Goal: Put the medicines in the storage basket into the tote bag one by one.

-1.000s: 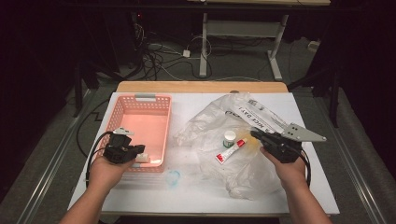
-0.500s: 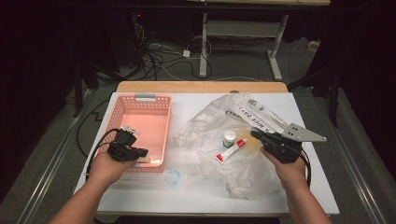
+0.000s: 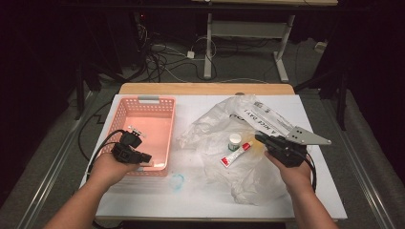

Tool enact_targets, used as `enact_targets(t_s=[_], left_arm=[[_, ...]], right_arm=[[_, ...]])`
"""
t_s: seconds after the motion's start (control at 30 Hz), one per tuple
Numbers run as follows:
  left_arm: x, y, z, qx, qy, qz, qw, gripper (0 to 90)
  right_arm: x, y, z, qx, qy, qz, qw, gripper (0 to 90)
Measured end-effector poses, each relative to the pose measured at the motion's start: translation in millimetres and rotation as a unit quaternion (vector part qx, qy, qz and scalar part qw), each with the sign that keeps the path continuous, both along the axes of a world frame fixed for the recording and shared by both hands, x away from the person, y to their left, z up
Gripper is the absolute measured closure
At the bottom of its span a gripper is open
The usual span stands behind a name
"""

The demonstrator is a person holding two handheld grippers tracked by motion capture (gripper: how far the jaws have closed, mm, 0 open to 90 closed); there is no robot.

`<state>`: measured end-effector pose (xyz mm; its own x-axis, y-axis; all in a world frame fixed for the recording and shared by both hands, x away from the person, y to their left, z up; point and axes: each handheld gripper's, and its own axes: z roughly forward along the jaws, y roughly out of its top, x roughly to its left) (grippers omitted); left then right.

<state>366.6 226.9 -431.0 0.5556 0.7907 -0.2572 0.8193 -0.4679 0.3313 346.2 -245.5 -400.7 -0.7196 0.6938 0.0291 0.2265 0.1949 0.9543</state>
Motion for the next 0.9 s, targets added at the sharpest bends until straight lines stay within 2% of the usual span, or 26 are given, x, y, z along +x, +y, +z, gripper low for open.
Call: enact_targets(t_s=[0.07, 0.17, 0.3, 0.5, 0.67, 0.77, 0.87, 0.9], left_arm=[[2.6, 4.2, -0.8, 0.007, 0.008, 0.006, 0.9999, 87.9], [4.2, 9.1, -2.1, 0.005, 0.027, 0.012, 0.9995, 87.8], [6.4, 12.4, -2.6, 0.011, 0.041, 0.019, 0.9989, 87.9], [13.6, 10.9, -4.4, 0.02, 0.074, 0.028, 0.9967, 87.8], [23.9, 7.8, -4.3, 0.042, 0.079, 0.03, 0.9956, 87.8], [30.5, 6.1, -3.2, 0.051, 0.069, 0.035, 0.9957, 87.8], [36.2, 4.7, -2.5, 0.067, 0.032, 0.053, 0.9958, 87.8], [37.0, 4.5, -1.4, 0.062, 0.019, 0.058, 0.9962, 87.8]], right_arm=[[-0.2, 0.3, -0.3, -0.001, -0.001, -0.001, 1.0, 90.0], [-0.6, -1.4, 0.3, 0.0, 0.0, -0.002, 1.0, 90.0], [-0.5, -3.6, 0.5, 0.002, -0.001, -0.004, 1.0, 90.0], [-2.0, -4.3, 2.6, 0.003, -0.004, -0.003, 1.0, 90.0], [-1.5, -2.6, 1.8, 0.002, -0.003, -0.002, 1.0, 90.0], [-1.4, -2.4, 1.9, 0.002, -0.003, -0.003, 1.0, 90.0], [-0.8, -3.0, 1.4, 0.001, -0.002, -0.004, 1.0, 90.0], [-0.9, -2.9, 1.3, 0.002, -0.001, -0.005, 1.0, 90.0]])
